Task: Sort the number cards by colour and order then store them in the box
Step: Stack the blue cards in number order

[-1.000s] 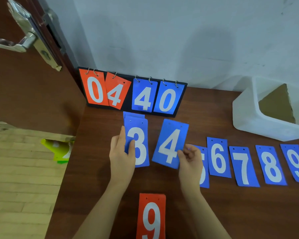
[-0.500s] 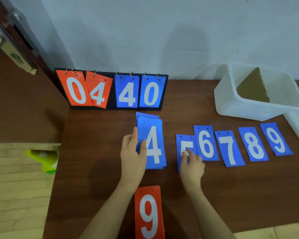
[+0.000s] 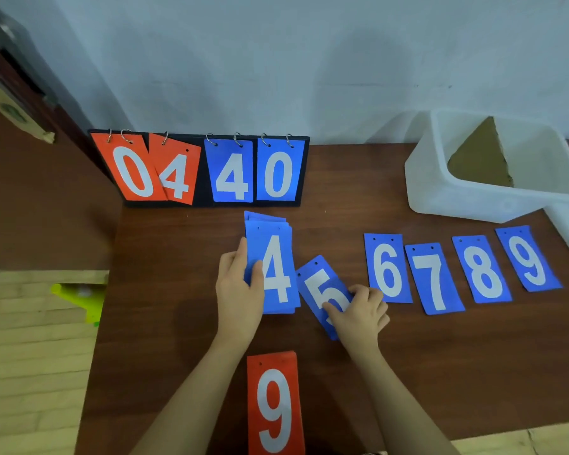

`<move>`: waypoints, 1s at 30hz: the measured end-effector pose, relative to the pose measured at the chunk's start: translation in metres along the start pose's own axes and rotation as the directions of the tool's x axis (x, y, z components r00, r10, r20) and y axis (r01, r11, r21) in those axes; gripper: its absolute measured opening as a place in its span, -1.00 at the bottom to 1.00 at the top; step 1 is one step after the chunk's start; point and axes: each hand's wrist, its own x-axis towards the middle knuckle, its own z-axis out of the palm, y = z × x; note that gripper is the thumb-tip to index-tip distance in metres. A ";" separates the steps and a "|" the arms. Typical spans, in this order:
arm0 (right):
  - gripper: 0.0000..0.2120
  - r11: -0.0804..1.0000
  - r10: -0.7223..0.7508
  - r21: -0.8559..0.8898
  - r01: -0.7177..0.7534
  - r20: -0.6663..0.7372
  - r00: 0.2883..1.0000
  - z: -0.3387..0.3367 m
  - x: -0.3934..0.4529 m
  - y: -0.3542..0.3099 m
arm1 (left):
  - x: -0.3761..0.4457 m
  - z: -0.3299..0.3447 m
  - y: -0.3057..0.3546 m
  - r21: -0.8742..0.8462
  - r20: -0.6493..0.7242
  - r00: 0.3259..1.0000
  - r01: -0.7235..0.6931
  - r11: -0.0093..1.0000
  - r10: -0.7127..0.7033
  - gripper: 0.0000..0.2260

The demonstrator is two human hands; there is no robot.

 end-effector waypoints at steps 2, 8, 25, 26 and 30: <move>-0.55 0.999 0.024 0.040 -0.025 0.039 0.999 -0.006 0.006 -0.005 | 0.001 0.000 0.001 -0.014 -0.008 1.000 -0.001 1.000 0.001 -0.53; -0.84 0.740 -0.086 0.665 0.096 -0.048 0.995 -0.032 -0.009 -0.018 | 0.000 -0.008 -0.004 -0.074 -0.025 1.000 0.000 0.997 -0.002 -0.55; -0.89 0.673 -0.202 0.706 0.220 -0.111 0.973 -0.063 -0.030 -0.040 | -0.023 0.032 0.044 -0.147 0.004 0.986 -0.164 0.975 0.167 -0.51; -0.92 0.717 -0.183 0.658 0.231 -0.142 0.973 -0.065 -0.018 -0.029 | -0.024 0.037 0.046 -0.156 -0.019 0.989 -0.145 0.977 0.144 -0.52; -0.64 0.958 0.016 0.286 0.016 -0.108 0.994 -0.069 0.049 0.033 | -0.028 0.062 0.056 -0.201 -0.093 0.994 -0.082 0.976 0.065 -0.54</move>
